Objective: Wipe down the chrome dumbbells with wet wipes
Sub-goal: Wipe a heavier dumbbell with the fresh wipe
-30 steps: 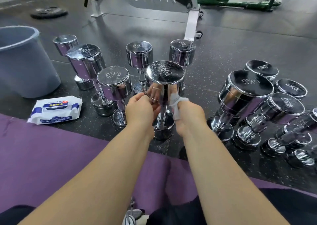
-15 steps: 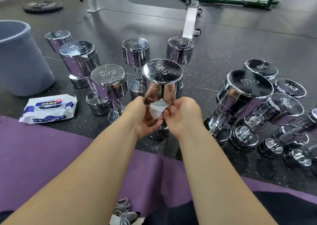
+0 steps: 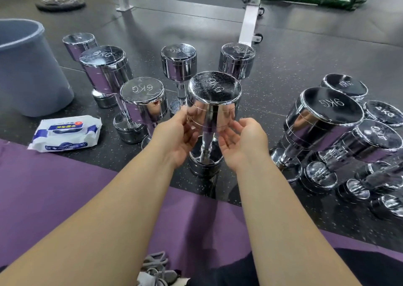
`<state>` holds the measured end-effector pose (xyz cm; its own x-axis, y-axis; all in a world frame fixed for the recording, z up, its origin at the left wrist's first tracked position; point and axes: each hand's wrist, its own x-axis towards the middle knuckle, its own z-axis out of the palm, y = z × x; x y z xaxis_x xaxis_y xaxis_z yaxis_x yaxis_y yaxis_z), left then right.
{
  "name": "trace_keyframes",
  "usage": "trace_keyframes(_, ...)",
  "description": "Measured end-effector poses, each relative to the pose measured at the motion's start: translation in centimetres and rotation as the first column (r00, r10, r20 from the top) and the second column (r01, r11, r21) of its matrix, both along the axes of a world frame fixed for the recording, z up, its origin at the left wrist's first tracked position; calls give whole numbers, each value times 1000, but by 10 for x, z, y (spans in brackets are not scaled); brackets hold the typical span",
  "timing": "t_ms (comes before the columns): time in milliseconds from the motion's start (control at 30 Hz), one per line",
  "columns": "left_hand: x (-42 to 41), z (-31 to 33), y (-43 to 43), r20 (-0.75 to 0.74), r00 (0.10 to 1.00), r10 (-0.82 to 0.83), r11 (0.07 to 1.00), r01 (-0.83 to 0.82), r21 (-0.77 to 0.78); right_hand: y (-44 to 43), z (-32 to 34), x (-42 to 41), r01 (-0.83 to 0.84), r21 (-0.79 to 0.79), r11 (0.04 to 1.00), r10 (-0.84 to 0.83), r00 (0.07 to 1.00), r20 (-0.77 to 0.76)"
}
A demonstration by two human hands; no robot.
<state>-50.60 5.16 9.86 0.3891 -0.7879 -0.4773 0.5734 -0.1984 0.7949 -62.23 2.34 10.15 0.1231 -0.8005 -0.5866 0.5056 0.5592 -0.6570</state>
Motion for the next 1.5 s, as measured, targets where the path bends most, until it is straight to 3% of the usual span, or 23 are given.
trace_keyframes(100, 3, -9, -2, 119, 992, 35, 998, -42, 55, -5, -3, 1, -38, -2, 999, 38, 998, 59)
trace_keyframes(233, 0, -3, -2, -26, 998, 63, 995, -65, -80, -9, -4, -2, -66, -40, 997, 70, 992, 104)
trace_keyframes(367, 3, -9, 2, -1, 994, 109, 994, -109, -11, -8, -3, -4, -68, -50, 996, 75, 987, 141)
trace_keyframes(667, -2, -10, 16, -127, 973, -194, 977, 203, 62, 6, -9, -4, -156, 62, 986, 150, 983, 102)
trace_keyframes(800, 1, -2, 17, 0, 968, -249, 966, 249, 70, 10, 2, -12, -95, -1, 996, 93, 970, 225)
trace_keyframes(900, 2, -1, 15, 177, 969, -175, 978, 150, 144, 5, 5, -17, -42, -18, 999, 44, 985, 166)
trace_keyframes(1067, 1, -5, 5, 204, 978, -45, 993, 21, 120, -16, 5, -5, -232, -46, 972, 231, 972, -36)
trace_keyframes(1167, 1, -12, -5, 256, 967, -12, 998, -3, 58, -36, -7, -5, -388, -86, 918, 390, 921, 0)
trace_keyframes(1333, 2, -16, -22, 193, 977, -93, 990, 111, -85, -52, -16, -8, -485, -206, 850, 525, 811, 259)
trace_keyframes(1400, 8, -15, -23, 135, 974, -181, 979, 191, -73, -52, -15, -6, -513, -229, 827, 560, 786, 261)
trace_keyframes(1500, 16, -14, -22, -26, 960, -280, 954, 275, -118, -50, -24, -6, -448, -139, 883, 468, 861, 199)
